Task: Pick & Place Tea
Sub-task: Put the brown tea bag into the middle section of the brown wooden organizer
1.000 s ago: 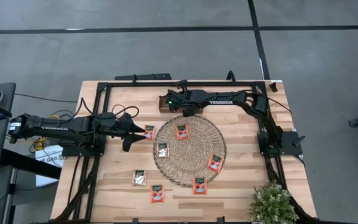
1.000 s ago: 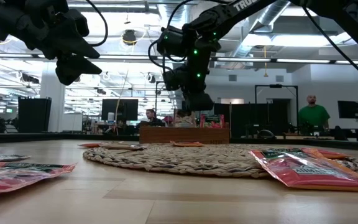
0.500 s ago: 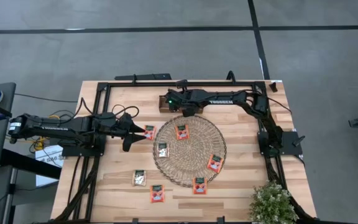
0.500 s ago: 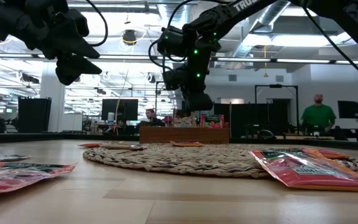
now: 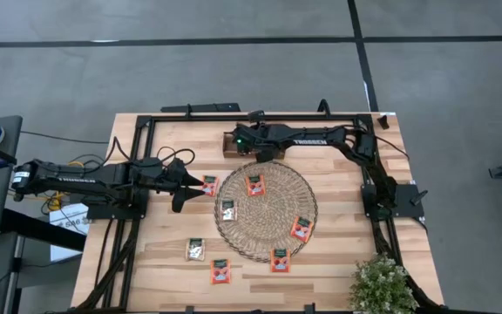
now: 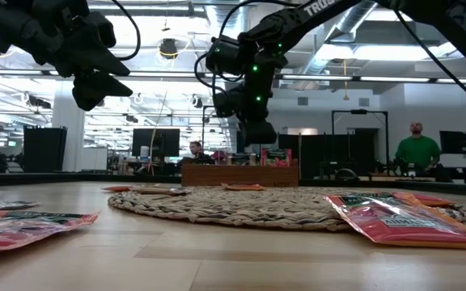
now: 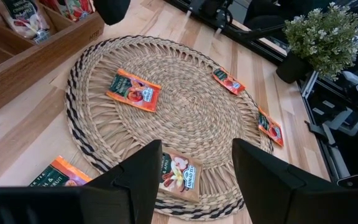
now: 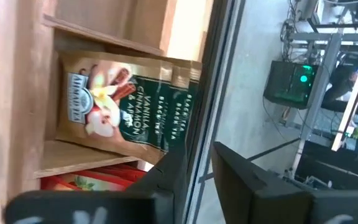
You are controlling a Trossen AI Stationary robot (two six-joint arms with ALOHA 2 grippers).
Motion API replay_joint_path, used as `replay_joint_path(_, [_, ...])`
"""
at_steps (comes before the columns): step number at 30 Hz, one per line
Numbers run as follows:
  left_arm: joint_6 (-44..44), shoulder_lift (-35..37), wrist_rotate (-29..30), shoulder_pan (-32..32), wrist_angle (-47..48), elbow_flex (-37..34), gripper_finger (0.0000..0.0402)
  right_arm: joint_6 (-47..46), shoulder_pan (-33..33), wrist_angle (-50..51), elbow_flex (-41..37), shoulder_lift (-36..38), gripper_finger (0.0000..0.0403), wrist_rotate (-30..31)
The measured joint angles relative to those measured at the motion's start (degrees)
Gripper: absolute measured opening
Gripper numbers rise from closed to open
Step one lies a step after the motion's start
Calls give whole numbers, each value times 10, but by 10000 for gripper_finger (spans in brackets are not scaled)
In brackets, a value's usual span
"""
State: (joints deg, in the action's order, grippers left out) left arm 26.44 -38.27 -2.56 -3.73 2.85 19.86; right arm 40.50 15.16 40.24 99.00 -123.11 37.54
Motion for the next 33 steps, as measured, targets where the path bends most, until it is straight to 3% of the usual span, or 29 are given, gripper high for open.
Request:
replay_joint_path(5, [0, 0, 0, 0, 0, 0, 188, 12, 0, 0, 0, 0, 79, 27])
replay_joint_path(10, [1, 0, 0, 0, 0, 0, 188, 73, -17, 9, 15, 0, 79, 111])
replay_joint_path(14, [10, 0, 0, 0, 0, 0, 188, 80, -41, 39, 47, 24, 79, 92])
replay_joint_path(20, [47, 0, 0, 0, 0, 0, 188, 3, -69, 120, 68, 126, 79, -32])
replay_joint_path(27, [101, 0, -16, 0, 0, 0, 188, -215, -11, 315, 66, 250, 79, -346])
replay_joint_path(30, [112, 0, -19, 0, 0, 0, 188, -244, 17, 335, 23, 299, 79, -427])
replay_joint_path(33, [134, 0, -19, 0, -3, 0, 188, -249, 22, 295, -56, 359, 79, -462])
